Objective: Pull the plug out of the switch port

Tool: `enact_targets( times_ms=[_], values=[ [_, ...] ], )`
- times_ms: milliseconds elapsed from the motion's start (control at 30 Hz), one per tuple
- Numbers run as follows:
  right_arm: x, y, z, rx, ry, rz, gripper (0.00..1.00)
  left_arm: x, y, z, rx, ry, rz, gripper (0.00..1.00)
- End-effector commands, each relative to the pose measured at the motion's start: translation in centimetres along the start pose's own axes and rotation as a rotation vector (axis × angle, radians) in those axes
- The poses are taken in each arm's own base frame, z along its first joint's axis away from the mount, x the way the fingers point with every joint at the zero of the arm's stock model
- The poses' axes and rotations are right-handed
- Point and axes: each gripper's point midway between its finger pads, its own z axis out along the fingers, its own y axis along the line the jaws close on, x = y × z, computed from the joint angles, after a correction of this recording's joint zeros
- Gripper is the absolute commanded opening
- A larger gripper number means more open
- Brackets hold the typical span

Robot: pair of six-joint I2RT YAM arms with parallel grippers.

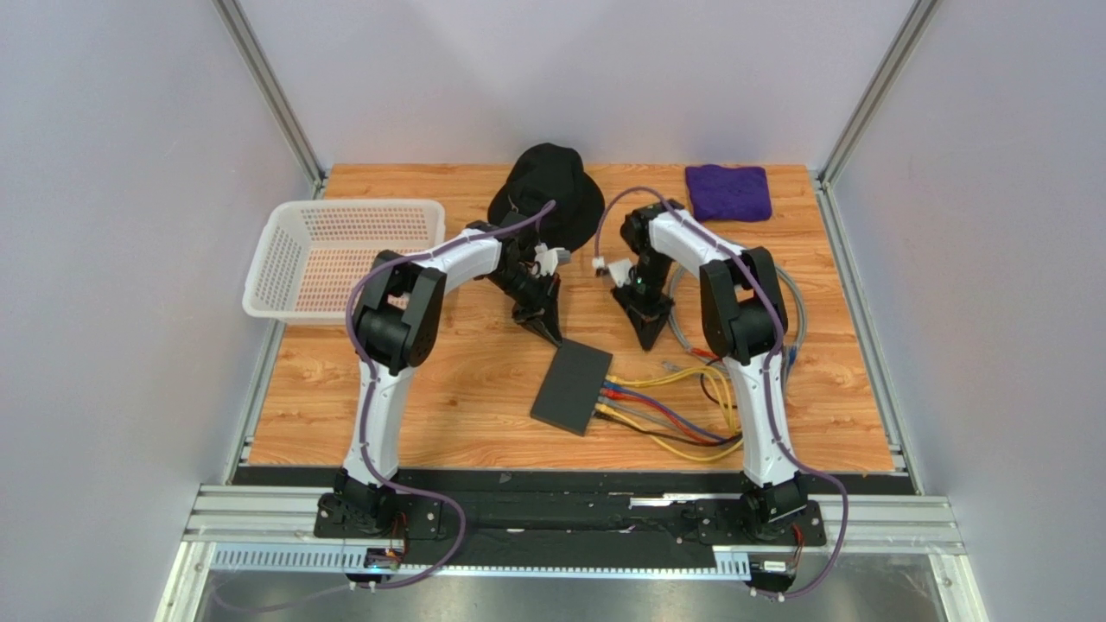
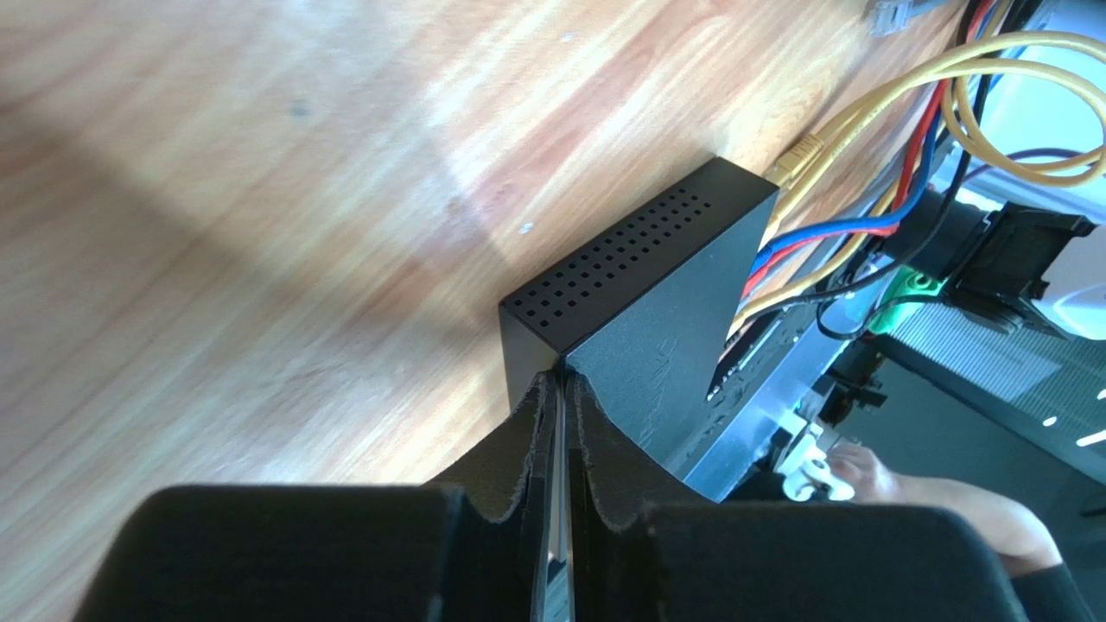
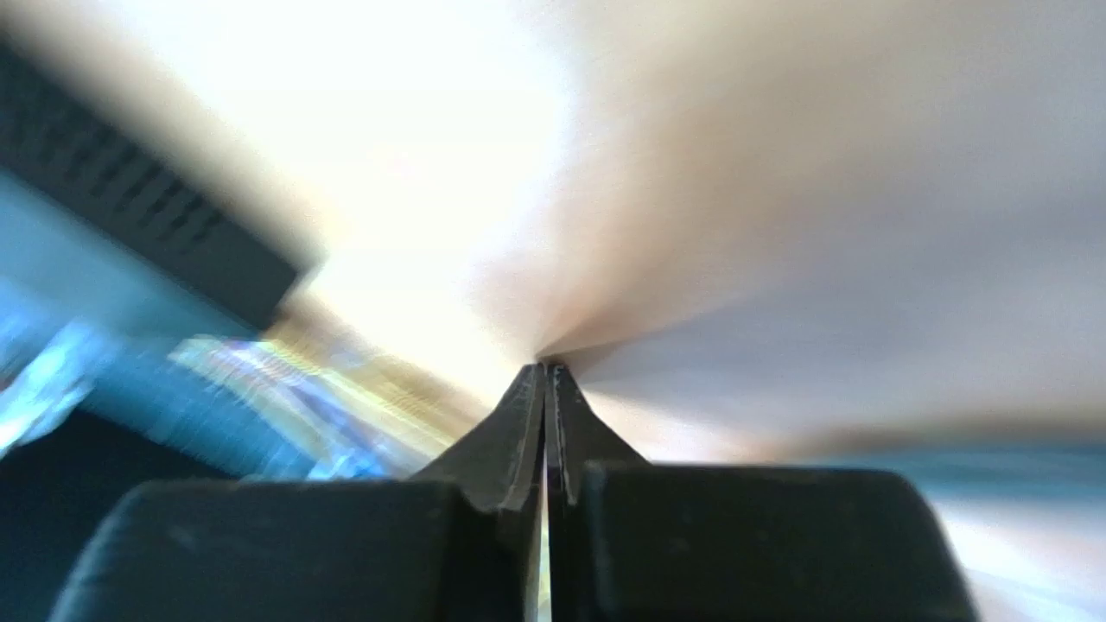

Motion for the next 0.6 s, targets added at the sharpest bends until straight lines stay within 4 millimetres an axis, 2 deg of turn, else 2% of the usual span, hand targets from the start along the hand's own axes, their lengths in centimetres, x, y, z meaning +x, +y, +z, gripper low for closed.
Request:
enact_targets(
  times_ms=[0,33,67,100,133,200,233,267,300,333,367,400,433,467,500,567],
  values=[
    [-7.9,-10.1,-6.2,0.411,-0.277,-0.075,0.01,-3.1,5.3,-2.1,-0.185,-0.120,0.064,0.00],
    [-10.1,-10.6,-9.4,0.456,-0.372,-0.092,0.00,-3.0,5.5,-2.6,-0.194,-0.122,0.066,0.00],
    [-10.7,-11.2,-10.9,0.467,-0.410,-0.085,0.00,-3.3,5.7,-3.5,-0.198,-0.141,0.066,0.00],
    [-10.8,-11.4,-10.9,0.448,-0.402,-0.082,0.00,-3.4,5.8,-4.0,-0.202,-0.148,0.068,0.00],
    [-11.9,-10.7,-13.9,0.455,-0.483,-0.106,0.03,-3.6,5.6,-4.6,-0.204,-0.159,0.081,0.00],
    [-11.4,-8.7,-14.0,0.354,-0.490,-0.168,0.11,-4.1,4.8,-6.3,-0.197,-0.200,0.105,0.00],
    [-10.5,-7.2,-15.6,0.339,-0.525,-0.200,0.19,-4.5,3.8,-7.2,-0.184,-0.226,0.133,0.00],
    [-8.8,-6.4,-12.9,0.260,-0.456,-0.198,0.22,-4.7,3.5,-7.7,-0.182,-0.238,0.147,0.01],
    [-8.3,-5.9,-12.6,0.247,-0.465,-0.203,0.26,-4.8,3.1,-8.1,-0.185,-0.251,0.160,0.02],
    [-7.1,-4.7,-13.8,0.245,-0.494,-0.216,0.34,-5.0,2.9,-8.4,-0.187,-0.265,0.173,0.04],
    [-5.1,-4.1,-11.2,0.185,-0.427,-0.203,0.36,-5.2,2.1,-9.2,-0.190,-0.292,0.193,0.10],
    [-4.2,-3.7,-11.0,0.177,-0.421,-0.201,0.38,-5.3,1.7,-9.7,-0.191,-0.305,0.203,0.15],
    [-3.1,-2.9,-11.8,0.175,-0.431,-0.197,0.41,-5.3,1.3,-10.1,-0.196,-0.314,0.216,0.21],
    [-2.3,-2.2,-11.8,0.141,-0.434,-0.194,0.42,-5.3,0.5,-10.8,-0.196,-0.333,0.238,0.32],
    [-0.9,-1.4,-11.2,0.094,-0.409,-0.184,0.43,-5.3,0.2,-11.2,-0.198,-0.341,0.246,0.36],
    [0.4,0.0,-12.2,0.065,-0.435,-0.192,0.44,-5.1,-0.7,-11.6,-0.174,-0.347,0.258,0.44]
  ],
)
